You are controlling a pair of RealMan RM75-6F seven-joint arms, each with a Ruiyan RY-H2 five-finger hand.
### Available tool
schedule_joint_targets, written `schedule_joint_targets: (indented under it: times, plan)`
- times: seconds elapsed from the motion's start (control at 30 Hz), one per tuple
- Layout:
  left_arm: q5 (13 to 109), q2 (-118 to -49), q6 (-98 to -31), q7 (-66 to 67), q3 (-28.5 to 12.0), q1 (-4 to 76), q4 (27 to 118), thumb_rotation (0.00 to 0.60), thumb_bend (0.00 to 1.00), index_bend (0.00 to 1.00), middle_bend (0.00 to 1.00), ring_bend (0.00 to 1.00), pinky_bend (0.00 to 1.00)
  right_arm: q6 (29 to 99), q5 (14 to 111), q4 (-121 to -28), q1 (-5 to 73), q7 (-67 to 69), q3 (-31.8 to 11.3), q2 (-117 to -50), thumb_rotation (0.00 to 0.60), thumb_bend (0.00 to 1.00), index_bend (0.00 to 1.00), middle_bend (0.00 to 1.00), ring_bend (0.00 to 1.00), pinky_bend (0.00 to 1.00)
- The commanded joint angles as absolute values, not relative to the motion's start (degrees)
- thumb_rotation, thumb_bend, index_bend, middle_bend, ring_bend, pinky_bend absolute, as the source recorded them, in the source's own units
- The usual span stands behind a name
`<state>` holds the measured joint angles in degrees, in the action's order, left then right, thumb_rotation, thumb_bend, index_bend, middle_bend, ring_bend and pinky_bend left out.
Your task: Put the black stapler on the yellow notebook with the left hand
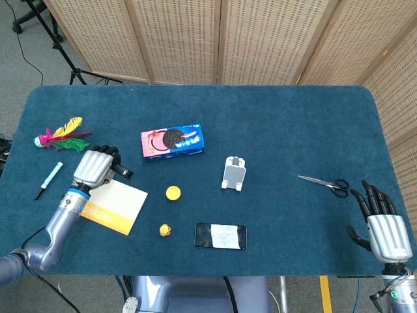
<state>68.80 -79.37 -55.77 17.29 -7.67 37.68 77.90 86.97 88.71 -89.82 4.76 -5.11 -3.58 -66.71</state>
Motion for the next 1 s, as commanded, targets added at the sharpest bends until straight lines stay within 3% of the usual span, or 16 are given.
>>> schedule_joint_targets:
  times: [0.03,0.43,1.0]
  plan:
    - [70.7,-74.8,-57.2,20.0,-5.5,36.0,83.8,0.600,0.52,0.65,0.33,0.25,0.30,87.0,88.9,-89.9,4.8,-5.3,-3.5,-66.8,0.600,0.31,0.12,0.00,0.00,0.11]
    - [75.1,-68.0,-59.5,28.2,0.9,32.7,95.8,0.600,0.52,0.65,0.33,0.25,0.30,87.1,88.9,-89.7,4.7,-4.6,-3.6,-66.6,0.600,0.31,0.12,0.00,0.00,0.11]
    - [75.9,-69.4,-60.5,27.6,2.9,29.7,91.8,0.600,0.51,0.65,0.33,0.25,0.30,88.1,89.7,-89.4,4.5,-3.8,-3.6,-66.8,0.600,0.31,0.12,0.00,0.00,0.11]
